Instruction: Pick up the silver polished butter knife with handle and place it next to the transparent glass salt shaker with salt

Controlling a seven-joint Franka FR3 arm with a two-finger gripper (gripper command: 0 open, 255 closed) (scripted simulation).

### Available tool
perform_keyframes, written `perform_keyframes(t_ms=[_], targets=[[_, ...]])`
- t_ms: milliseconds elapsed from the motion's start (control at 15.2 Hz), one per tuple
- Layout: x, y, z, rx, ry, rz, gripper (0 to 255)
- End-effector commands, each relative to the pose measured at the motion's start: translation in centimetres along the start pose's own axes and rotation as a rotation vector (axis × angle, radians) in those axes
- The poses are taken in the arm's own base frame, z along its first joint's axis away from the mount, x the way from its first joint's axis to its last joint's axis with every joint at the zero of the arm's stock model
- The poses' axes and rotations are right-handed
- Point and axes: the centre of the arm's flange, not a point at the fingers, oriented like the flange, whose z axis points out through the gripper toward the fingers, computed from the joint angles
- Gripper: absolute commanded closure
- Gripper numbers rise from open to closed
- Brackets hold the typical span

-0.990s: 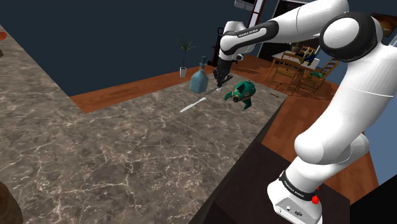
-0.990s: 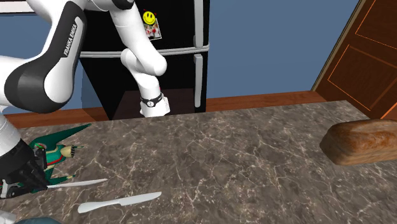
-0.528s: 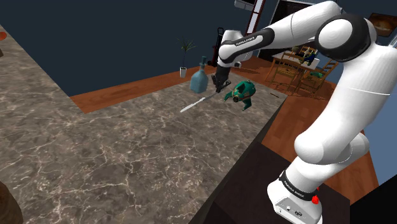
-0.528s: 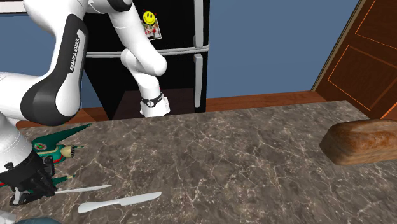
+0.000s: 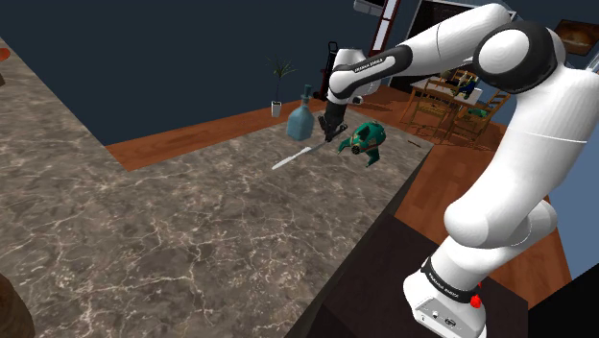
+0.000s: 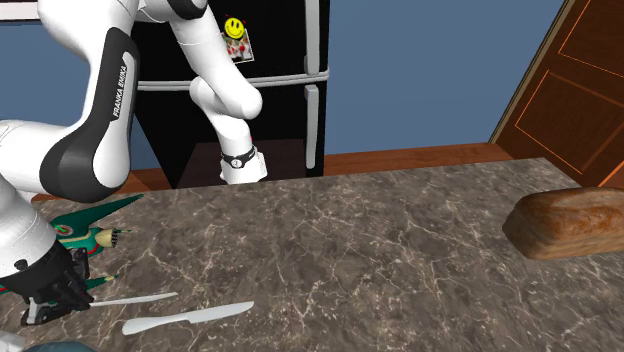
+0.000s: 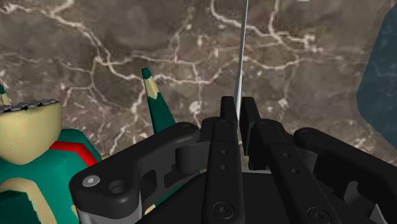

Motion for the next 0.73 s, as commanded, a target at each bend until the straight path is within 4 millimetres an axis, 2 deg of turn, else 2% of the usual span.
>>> perform_keyframes(t_ms=[0, 330, 594, 660], targets=[[0.0, 0.0, 0.0, 0.0, 0.0, 0.0, 0], [0.0, 0.0, 0.0, 0.0, 0.0, 0.0, 0], [0.0, 0.0, -5.0, 0.0, 0.0, 0.0, 0], [0.0, 0.0, -5.0, 0.0, 0.0, 0.0, 0]])
